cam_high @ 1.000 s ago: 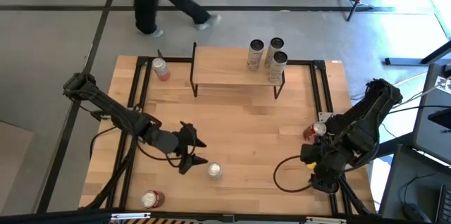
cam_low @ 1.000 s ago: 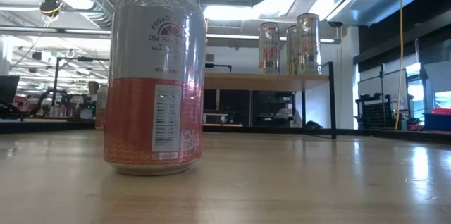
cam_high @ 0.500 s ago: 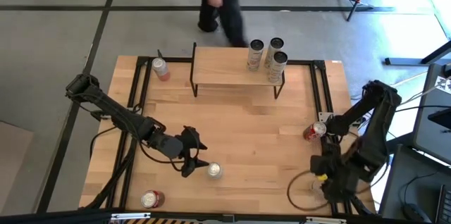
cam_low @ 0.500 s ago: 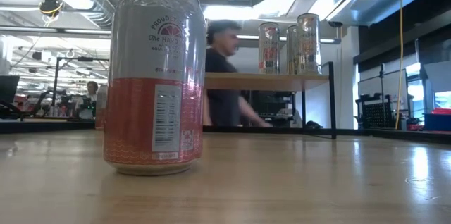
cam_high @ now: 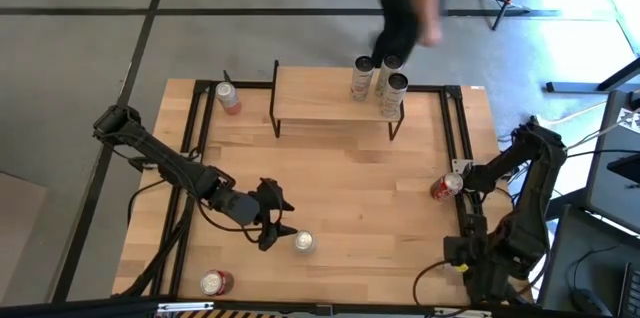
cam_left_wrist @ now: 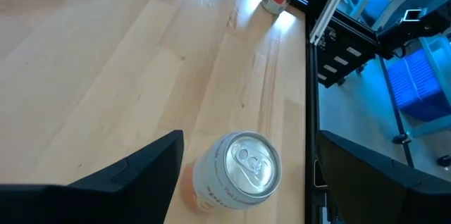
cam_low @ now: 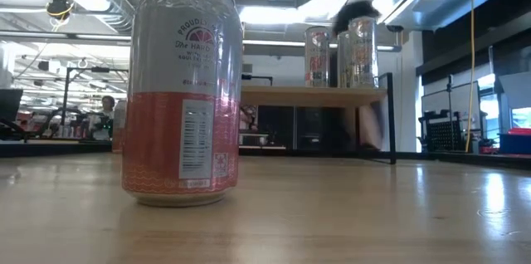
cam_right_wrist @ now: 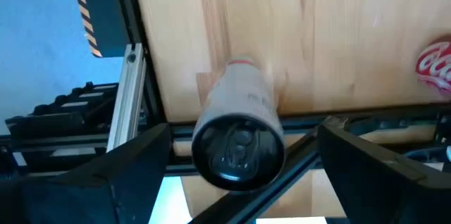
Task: Place canned beverage on shelf
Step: Put the white and pink soda can aligned with other white and pink soda can on the shelf
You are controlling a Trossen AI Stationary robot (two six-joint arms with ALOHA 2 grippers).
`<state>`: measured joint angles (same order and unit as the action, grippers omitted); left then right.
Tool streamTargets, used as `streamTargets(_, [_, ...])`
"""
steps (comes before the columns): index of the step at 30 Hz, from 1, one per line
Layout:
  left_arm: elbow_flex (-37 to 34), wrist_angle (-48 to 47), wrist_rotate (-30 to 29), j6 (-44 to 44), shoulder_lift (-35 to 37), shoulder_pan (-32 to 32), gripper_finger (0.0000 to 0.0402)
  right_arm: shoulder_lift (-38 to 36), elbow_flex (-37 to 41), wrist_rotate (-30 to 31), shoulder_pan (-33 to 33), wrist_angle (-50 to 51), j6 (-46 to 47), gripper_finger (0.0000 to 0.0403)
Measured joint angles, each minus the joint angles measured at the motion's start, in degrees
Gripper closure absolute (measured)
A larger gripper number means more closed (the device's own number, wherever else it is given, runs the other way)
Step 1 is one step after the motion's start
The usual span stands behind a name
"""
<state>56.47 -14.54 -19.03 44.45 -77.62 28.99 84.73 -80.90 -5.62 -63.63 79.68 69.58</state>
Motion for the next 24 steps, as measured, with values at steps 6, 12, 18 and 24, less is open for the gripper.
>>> streamTargets(6, [0.0, 0.0, -0.1, 0.0, 0.0, 0.0, 0.0086, 1.6, 0.0, -1.1, -0.3, 2.6, 2.4, 0.0059])
streamTargets(12, [0.0, 0.0, -0.1, 0.0, 0.0, 0.0, 0.0086, 1.8, 0.0, -2.6, -0.4, 2.5, 5.3, 0.0059])
streamTargets(18, [0.0, 0.0, -0.1, 0.0, 0.0, 0.0, 0.0086, 1.9, 0.0, -4.0, -0.5, -0.1, 6.9, 0.0059])
streamTargets(24, [0.0, 0.0, -1.5, -1.4, 0.0, 0.0, 0.0086, 4.6, 0.0, -5.0, 0.4, 2.3, 6.7, 0.0059])
